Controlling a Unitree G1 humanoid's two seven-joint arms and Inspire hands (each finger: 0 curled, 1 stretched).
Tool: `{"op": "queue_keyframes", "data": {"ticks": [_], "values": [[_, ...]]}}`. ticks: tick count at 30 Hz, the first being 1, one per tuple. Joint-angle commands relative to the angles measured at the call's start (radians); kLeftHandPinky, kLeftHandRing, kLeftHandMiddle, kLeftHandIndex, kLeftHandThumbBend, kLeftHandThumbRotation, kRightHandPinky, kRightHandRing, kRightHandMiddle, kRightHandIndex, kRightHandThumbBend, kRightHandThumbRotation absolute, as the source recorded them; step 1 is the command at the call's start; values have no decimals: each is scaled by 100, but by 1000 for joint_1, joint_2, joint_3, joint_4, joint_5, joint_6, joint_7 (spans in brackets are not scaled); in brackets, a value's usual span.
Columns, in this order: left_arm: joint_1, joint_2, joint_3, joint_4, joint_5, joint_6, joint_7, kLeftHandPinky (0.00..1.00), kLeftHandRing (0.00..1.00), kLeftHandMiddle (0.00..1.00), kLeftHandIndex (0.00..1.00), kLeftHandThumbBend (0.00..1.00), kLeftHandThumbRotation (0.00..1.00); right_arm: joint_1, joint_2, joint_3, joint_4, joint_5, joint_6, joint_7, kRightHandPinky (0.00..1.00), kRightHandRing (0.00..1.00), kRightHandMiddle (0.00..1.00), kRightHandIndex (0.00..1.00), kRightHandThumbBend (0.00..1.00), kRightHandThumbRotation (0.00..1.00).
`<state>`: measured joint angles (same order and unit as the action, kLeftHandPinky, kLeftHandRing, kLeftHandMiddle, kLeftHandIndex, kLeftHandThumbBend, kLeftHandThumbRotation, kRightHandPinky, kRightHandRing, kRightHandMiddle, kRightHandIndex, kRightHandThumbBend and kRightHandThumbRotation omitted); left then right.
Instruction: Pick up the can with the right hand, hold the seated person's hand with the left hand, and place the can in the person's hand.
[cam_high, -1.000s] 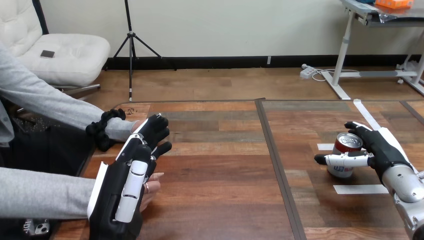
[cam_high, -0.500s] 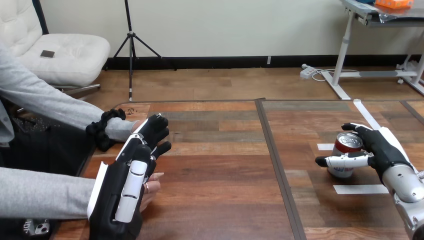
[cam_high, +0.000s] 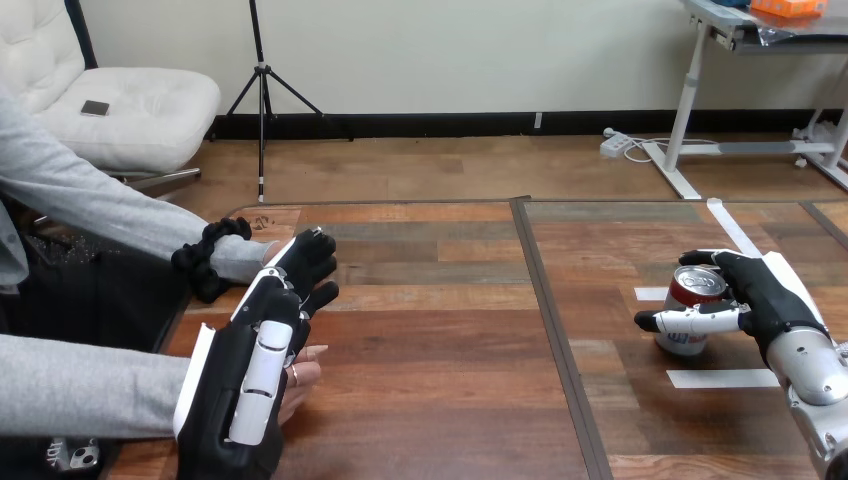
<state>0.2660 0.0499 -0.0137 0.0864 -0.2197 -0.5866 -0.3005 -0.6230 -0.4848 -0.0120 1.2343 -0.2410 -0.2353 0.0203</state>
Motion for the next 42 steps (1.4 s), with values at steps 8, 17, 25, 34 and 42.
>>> {"op": "queue_keyframes", "data": {"ticks": [8,17,25,34,42], "values": [[-37,4,8,-29,9,-18,2,86,90,89,86,55,91,-58,-33,13,-5,-16,-28,-30,71,75,74,75,90,0],[-30,4,6,-42,9,-7,7,86,90,89,86,57,91,-57,-33,12,-3,-21,-32,-41,65,71,71,72,83,0],[-28,10,5,-45,13,-4,9,86,90,90,87,57,92,-59,-38,24,-1,-34,-30,-46,60,67,67,69,79,0],[-26,5,3,-48,14,-5,18,86,90,89,86,58,91,-61,-43,37,-4,-57,-32,-60,56,62,63,67,75,0],[-27,3,3,-45,11,-5,20,86,90,88,85,61,90,-63,-48,55,-3,-75,-31,-85,54,58,61,64,73,0]]}}
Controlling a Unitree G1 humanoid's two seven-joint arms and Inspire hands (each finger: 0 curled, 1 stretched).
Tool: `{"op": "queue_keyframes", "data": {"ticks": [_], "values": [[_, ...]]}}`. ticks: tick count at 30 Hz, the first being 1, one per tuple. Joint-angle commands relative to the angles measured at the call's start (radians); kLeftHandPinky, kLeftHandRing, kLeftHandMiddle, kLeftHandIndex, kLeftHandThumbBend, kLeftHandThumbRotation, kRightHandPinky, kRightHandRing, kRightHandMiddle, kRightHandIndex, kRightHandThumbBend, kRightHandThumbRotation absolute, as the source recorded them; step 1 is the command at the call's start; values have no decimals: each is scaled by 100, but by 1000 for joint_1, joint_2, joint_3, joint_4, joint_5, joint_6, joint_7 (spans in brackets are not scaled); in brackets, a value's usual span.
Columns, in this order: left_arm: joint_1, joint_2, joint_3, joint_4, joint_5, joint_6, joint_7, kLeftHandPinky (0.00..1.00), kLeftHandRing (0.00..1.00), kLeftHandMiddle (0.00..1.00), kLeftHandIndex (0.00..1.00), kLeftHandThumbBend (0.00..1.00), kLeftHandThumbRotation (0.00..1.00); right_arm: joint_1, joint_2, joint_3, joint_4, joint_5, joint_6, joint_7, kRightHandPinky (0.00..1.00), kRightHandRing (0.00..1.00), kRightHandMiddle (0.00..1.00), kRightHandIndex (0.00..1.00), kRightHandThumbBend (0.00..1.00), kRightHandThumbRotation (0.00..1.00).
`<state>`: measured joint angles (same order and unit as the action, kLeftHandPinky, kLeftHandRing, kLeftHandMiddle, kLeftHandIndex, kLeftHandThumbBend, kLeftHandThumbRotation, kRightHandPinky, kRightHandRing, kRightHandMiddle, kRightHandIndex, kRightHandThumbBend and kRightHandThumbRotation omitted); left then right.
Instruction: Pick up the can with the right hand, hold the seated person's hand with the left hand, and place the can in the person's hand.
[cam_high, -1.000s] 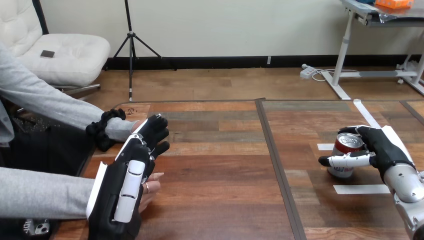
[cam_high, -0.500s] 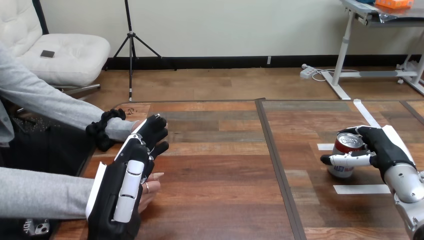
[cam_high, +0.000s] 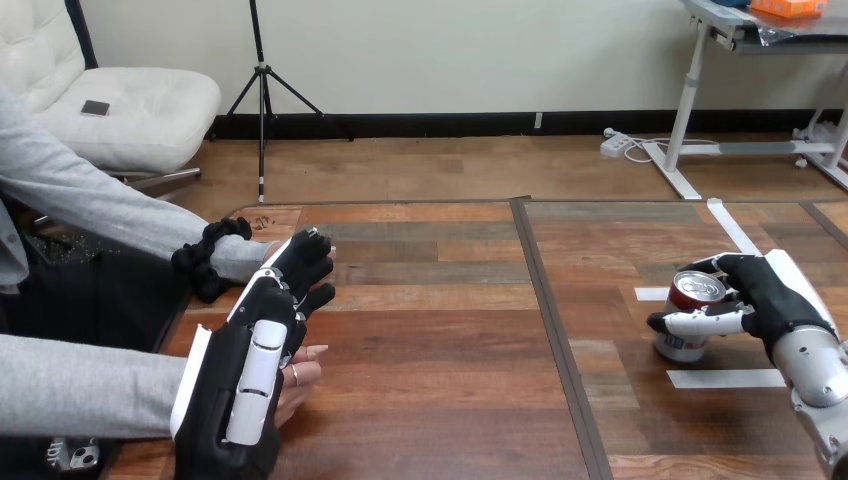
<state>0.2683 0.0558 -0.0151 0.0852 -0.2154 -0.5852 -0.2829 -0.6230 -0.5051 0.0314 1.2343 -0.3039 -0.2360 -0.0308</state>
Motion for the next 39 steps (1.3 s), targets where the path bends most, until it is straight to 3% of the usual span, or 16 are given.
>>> {"op": "queue_keyframes", "data": {"ticks": [1,14,39], "values": [[-30,-3,5,-42,8,-8,4,86,90,88,85,61,90,-63,-28,14,-4,-14,-31,-37,53,58,60,64,72,0],[-36,-1,6,-30,-2,-28,-9,86,91,89,85,57,91,-66,-33,38,-2,-49,-30,-94,45,49,53,55,72,0],[-38,-8,9,-34,-8,-24,-4,94,93,90,85,59,91,-65,-42,34,4,-47,-74,-107,37,42,46,45,83,0]]}}
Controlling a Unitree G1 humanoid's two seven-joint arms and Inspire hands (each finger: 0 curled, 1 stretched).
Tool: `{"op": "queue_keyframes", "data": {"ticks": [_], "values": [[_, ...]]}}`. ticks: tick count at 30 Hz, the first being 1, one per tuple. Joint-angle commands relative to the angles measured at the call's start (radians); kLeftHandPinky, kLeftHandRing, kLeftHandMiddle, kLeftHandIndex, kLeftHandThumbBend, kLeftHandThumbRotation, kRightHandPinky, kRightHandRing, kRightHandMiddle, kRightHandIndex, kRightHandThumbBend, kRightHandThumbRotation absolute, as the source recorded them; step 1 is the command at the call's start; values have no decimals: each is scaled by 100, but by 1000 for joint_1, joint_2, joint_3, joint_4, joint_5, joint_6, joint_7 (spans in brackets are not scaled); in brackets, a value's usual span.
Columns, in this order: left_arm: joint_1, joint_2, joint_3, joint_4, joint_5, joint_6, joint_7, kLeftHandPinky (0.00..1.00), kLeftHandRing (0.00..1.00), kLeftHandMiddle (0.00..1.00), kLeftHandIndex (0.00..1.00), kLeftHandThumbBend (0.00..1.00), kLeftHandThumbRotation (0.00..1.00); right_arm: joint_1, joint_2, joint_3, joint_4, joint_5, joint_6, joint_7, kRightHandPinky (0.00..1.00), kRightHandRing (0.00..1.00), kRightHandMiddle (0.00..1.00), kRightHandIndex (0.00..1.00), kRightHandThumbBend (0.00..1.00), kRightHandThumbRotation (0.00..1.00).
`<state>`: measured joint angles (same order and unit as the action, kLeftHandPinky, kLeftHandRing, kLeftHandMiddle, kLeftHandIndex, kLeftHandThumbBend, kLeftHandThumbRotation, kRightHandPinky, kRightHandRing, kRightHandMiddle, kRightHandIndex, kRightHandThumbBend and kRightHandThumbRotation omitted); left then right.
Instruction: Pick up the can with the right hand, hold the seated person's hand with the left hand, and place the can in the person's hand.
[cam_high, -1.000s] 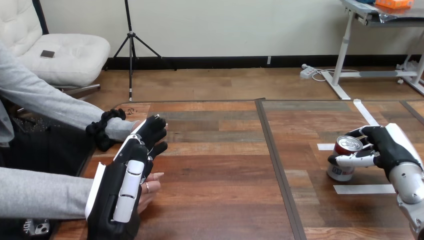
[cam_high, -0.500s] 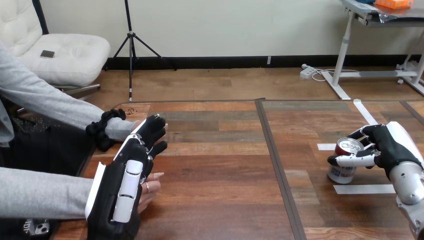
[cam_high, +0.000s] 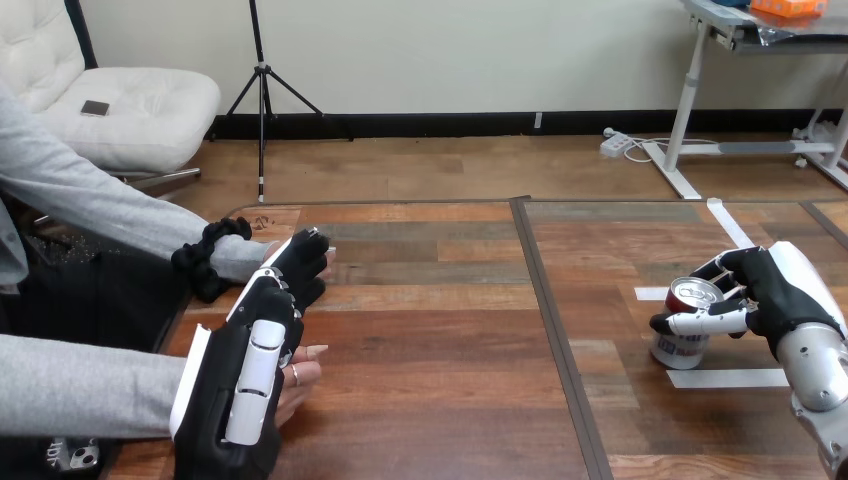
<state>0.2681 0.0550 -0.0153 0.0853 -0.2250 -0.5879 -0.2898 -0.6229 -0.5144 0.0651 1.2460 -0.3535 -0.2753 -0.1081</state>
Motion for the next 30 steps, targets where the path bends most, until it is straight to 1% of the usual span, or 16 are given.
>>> {"op": "queue_keyframes", "data": {"ticks": [1,5,11,14,20,23,26,30], "values": [[-39,-8,9,-34,3,-22,4,94,92,89,85,60,91,-65,-33,0,-7,3,-35,-30,37,42,46,45,83,0],[-38,-5,9,-35,15,-24,9,93,92,89,85,61,92,-65,-34,0,-5,3,-41,-29,37,43,47,45,84,0],[-44,-3,8,-25,-1,-30,-5,92,92,89,85,61,92,-64,-35,0,-4,2,-53,-36,37,43,47,45,86,0],[-52,-5,11,-9,-5,-43,-8,92,92,89,85,61,92,-65,-35,-6,-3,9,-57,-29,37,43,46,44,86,0],[-58,-6,12,2,-9,-56,-16,92,92,89,85,60,92,-65,-38,-1,-1,4,-68,-33,37,42,46,44,86,0],[-55,-7,11,-6,-4,-50,-11,92,92,89,85,60,92,-63,-40,2,-1,-1,-80,-40,36,41,45,44,86,0],[-52,-8,10,-12,-3,-45,-8,92,92,89,85,60,91,-63,-39,-3,-1,5,-85,-36,36,41,45,44,86,0],[-52,-7,9,-10,-6,-45,-11,92,92,89,85,60,91,-60,-41,-4,-3,5,-106,-39,36,41,45,44,87,0]]}}
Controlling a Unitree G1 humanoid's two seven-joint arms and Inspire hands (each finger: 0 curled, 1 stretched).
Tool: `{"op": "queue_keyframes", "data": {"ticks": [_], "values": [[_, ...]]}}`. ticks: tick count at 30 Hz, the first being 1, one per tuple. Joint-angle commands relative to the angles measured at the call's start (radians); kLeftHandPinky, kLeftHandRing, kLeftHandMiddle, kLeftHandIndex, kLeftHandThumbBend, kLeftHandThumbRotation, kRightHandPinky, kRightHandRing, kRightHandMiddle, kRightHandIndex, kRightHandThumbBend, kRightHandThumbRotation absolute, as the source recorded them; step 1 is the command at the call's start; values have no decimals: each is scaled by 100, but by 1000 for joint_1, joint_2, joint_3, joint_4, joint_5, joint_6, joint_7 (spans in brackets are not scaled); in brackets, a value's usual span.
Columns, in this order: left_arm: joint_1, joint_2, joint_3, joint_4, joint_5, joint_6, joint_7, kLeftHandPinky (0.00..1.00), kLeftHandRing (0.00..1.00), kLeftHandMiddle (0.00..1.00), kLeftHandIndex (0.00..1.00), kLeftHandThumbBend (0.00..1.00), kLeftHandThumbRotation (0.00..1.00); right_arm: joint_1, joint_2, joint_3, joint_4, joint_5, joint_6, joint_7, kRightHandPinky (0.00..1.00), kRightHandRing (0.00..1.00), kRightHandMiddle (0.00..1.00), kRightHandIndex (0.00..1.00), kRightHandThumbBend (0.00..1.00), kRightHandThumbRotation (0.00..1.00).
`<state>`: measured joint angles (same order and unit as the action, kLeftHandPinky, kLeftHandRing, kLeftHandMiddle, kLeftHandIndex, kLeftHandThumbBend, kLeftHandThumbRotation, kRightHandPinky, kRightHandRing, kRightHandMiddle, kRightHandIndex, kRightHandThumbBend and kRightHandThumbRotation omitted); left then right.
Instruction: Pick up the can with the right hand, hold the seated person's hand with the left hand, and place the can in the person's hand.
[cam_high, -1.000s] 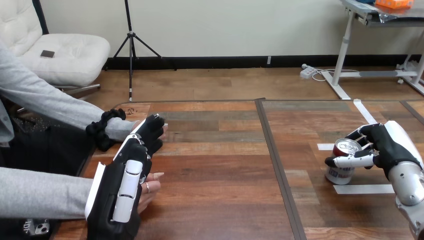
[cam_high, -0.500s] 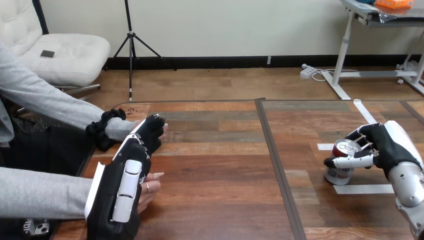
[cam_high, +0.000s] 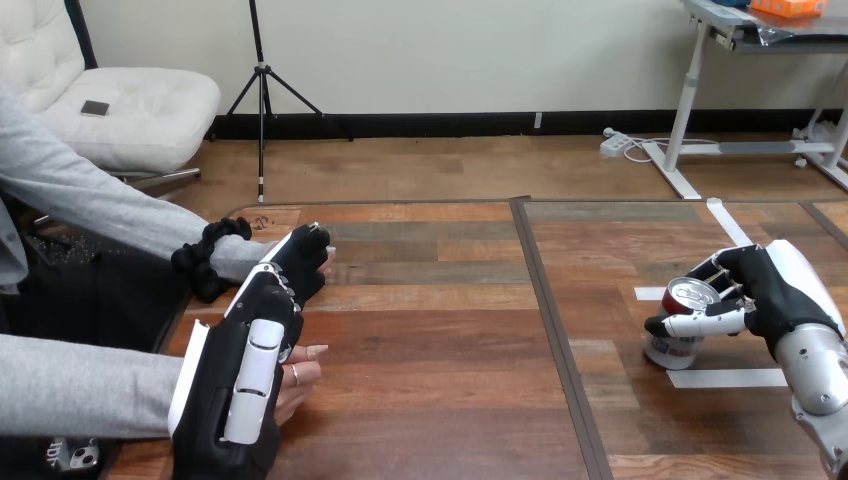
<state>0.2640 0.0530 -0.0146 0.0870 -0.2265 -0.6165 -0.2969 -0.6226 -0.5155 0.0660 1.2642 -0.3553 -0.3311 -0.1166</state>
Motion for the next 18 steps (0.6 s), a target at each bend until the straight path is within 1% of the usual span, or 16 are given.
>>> {"op": "queue_keyframes", "data": {"ticks": [1,14,18], "values": [[-49,-4,8,-11,-7,-18,-7,92,93,90,85,60,91,-60,-40,-4,-21,7,-52,-31,36,41,45,44,87,0],[-47,-10,10,-15,2,-9,5,93,93,90,85,61,91,-66,-42,1,-25,1,-58,-32,35,40,45,44,86,0],[-42,-8,8,-25,6,0,9,93,93,89,85,61,91,-66,-44,3,-30,-3,-72,-38,35,40,44,43,86,0]]}}
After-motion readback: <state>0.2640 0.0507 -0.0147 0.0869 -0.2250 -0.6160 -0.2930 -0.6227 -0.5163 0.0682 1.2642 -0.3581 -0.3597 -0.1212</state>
